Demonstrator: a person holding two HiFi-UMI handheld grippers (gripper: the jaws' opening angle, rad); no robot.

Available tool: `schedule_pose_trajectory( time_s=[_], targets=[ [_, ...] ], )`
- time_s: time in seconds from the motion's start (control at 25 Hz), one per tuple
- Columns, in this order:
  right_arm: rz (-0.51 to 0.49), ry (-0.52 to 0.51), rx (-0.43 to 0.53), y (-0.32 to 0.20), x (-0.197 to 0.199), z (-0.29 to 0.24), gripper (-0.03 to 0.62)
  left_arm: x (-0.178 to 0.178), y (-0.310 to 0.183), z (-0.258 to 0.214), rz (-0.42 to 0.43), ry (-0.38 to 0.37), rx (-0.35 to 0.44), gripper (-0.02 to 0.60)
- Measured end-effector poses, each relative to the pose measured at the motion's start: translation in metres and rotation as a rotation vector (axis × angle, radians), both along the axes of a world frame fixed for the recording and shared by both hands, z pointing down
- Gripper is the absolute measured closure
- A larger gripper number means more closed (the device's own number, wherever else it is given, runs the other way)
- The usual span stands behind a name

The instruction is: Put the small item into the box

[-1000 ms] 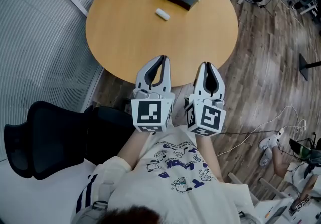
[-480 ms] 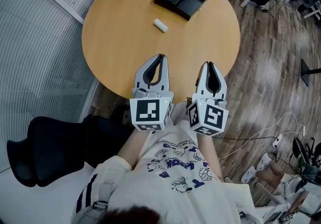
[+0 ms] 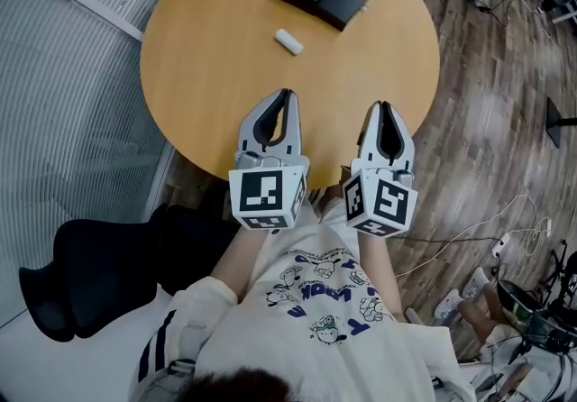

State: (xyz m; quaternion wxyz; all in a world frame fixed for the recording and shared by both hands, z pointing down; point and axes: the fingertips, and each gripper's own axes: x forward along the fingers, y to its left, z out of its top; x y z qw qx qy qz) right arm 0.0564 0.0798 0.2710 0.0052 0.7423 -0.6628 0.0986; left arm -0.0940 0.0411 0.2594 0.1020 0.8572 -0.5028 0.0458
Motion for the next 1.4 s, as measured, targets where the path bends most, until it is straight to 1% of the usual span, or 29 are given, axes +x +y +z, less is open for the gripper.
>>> schedule_pose_trajectory(
  time_s=[0.28, 0.64, 0.76, 0.92, 1.08, 1.24, 1.4],
  targets=[
    [-0.021, -0.010, -0.021, -0.017, 0.014, 0.005, 0.545, 0.008, -0.013, 0.006, -0.036, 0.001, -0.031, 0.558],
    [-0.091, -0.021, -0.052, -0.062, 0.041, 0.017, 0.545, 0.023, -0.051, 0.021, -0.127, -0.005, -0.079, 0.558],
    [-0.120, -0.021, -0.070, -0.078, 0.047, 0.025, 0.545, 0.026, -0.065, 0.029, -0.158, -0.009, -0.103, 0.557],
    [-0.158, -0.020, -0.098, -0.101, 0.053, 0.036, 0.545, 0.029, -0.084, 0.044, -0.195, -0.043, -0.135, 0.557],
    [-0.183, -0.023, -0.119, -0.119, 0.062, 0.044, 0.545, 0.031, -0.100, 0.058, -0.238, -0.042, -0.180, 0.557],
    [-0.200, -0.030, -0.145, -0.135, 0.070, 0.054, 0.545, 0.032, -0.115, 0.071, -0.272, -0.061, -0.214, 0.557],
    [-0.209, -0.036, -0.172, -0.149, 0.076, 0.065, 0.545, 0.031, -0.127, 0.085, -0.297, -0.046, -0.259, 0.557]
  ],
)
